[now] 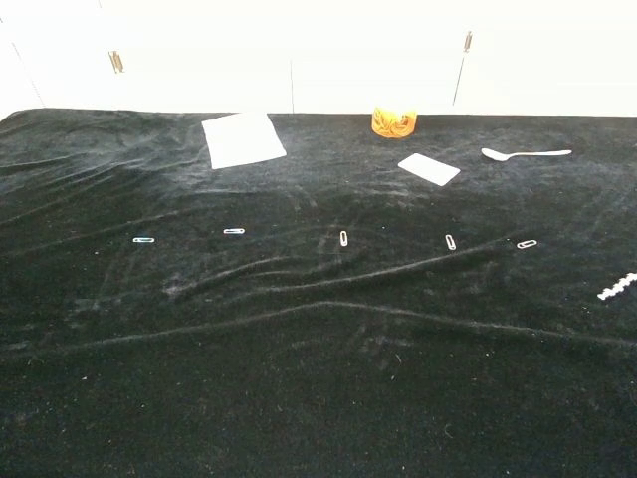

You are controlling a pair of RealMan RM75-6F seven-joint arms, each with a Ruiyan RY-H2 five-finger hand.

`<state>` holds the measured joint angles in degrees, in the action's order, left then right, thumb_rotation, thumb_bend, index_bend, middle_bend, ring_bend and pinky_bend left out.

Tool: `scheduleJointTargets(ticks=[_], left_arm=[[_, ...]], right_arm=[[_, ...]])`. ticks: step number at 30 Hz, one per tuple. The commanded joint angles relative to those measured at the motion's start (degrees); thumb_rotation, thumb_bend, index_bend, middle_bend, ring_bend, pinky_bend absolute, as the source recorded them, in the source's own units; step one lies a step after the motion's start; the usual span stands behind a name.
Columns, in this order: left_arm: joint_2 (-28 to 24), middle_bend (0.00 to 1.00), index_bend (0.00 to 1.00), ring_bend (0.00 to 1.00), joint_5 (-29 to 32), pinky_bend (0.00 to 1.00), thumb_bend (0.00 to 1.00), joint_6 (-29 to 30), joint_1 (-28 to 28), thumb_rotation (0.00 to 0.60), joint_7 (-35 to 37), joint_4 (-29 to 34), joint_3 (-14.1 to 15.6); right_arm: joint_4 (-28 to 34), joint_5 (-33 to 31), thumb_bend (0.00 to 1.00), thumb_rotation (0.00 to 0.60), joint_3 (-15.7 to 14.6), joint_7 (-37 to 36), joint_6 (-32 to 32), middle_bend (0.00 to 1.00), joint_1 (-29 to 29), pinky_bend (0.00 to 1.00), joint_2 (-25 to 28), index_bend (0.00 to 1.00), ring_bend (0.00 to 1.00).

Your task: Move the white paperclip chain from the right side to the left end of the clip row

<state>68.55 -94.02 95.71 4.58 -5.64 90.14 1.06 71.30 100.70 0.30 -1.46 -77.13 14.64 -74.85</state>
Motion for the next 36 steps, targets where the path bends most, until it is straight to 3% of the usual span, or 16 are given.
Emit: scheduleJointTargets(ticks=[1, 12, 36], left_arm=[[-0.4, 0.16, 0.0, 0.29, 0.9, 0.35, 0.14, -0.8, -0.3, 0.6, 0.7, 0.2, -0.3], [-1.0, 0.16, 0.0, 0.3, 4.7, 0.36, 0.14, -4.9, -2.3, 0.6, 0.0, 1.1, -1.8], [-3.8, 0.14, 0.0, 0.3, 6.5, 0.36, 0.14, -6.5, -2.7, 0.6, 4.7, 1.9, -1.5]], right_arm=[[-4.0, -1.9, 0.32, 0.6, 0.1, -3.0, 1.8, 0.0, 1.2, 0.0, -2.9, 0.47, 0.0], [-14.4, -4.1, 0.32, 0.6, -0.2, -7.6, 4.6, 0.0, 3.7, 0.0, -8.2, 0.5, 0.0], [-15.2, -8.0, 0.32, 0.6, -1.1, -5.2, 13.5, 0.0, 8.9, 0.0, -11.2, 0.52, 0.0]])
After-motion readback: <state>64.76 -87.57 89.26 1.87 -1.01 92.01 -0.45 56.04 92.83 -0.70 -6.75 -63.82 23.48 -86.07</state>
